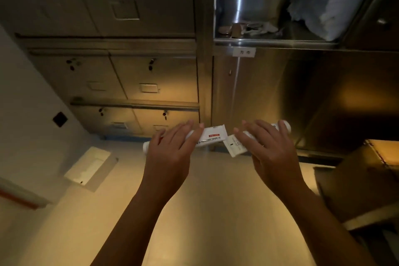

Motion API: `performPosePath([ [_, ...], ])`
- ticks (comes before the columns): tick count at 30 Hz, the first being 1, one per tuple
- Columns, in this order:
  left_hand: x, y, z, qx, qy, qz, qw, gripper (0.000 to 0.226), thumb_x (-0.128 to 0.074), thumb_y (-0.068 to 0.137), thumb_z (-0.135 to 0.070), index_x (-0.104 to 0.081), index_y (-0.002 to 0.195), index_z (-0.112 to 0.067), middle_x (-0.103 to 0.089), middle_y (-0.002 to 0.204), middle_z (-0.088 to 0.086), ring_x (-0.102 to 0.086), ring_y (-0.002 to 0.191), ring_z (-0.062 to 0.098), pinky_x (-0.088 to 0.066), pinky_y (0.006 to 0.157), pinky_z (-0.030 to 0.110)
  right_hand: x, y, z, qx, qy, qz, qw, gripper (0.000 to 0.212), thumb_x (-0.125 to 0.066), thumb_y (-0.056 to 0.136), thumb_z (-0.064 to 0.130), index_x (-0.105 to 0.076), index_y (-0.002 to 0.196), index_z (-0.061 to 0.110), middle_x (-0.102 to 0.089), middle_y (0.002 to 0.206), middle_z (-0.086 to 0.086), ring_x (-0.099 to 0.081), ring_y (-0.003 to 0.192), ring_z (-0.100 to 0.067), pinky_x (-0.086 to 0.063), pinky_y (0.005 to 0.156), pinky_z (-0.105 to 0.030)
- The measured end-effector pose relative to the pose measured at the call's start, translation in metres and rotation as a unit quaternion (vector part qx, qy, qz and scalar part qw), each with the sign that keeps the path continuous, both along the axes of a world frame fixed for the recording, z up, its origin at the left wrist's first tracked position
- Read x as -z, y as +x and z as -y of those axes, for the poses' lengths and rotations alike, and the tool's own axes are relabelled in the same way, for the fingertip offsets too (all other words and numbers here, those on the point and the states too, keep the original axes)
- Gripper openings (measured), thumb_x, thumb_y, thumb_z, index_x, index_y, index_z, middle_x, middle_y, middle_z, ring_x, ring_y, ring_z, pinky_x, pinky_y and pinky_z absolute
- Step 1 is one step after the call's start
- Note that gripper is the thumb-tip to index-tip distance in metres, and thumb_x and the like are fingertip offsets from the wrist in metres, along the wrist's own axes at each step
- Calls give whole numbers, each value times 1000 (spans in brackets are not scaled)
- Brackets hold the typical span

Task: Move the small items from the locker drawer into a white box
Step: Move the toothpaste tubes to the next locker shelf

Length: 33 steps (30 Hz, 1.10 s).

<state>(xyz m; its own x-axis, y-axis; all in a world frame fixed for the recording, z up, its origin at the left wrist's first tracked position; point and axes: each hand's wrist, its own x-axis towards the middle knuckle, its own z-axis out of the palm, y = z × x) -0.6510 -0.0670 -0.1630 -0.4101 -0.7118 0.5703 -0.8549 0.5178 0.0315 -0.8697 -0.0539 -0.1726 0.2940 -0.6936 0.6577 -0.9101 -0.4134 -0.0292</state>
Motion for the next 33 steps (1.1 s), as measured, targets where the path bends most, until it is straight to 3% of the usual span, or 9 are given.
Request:
performPosePath([
  [12,15,-50,115,109,29,-9,994,57,-73,66,2,-57,121,-1,-60,119,22,-61,105,35,-41,88,55,9,-35,66,107,34,-12,994,52,-80,62,5,-66,112,8,-63,116,-19,-59,106,-38,-29,94,-60],
  [17,19,-89,167,133,38,-2,990,57,-70,67,3,-56,123,-3,-59,120,21,-59,108,34,-41,89,56,17,-69,111,123,29,-7,992,53,-80,61,5,-66,112,8,-63,115,-19,-60,106,-38,-29,93,-60],
  [25,7,-181,263,149,39,5,988,53,-69,70,0,-57,122,-2,-59,122,20,-59,109,33,-41,89,55,19,-160,199,129,36,-11,991,62,-86,53,3,-66,111,7,-64,113,-19,-60,106,-38,-33,91,-62],
  [33,2,-254,335,140,22,-1,990,57,-76,66,-3,-58,120,-2,-60,120,20,-60,107,34,-42,88,56,9,-231,277,108,10,-19,994,57,-85,54,3,-68,108,7,-66,109,-20,-61,103,-39,-34,90,-64],
])
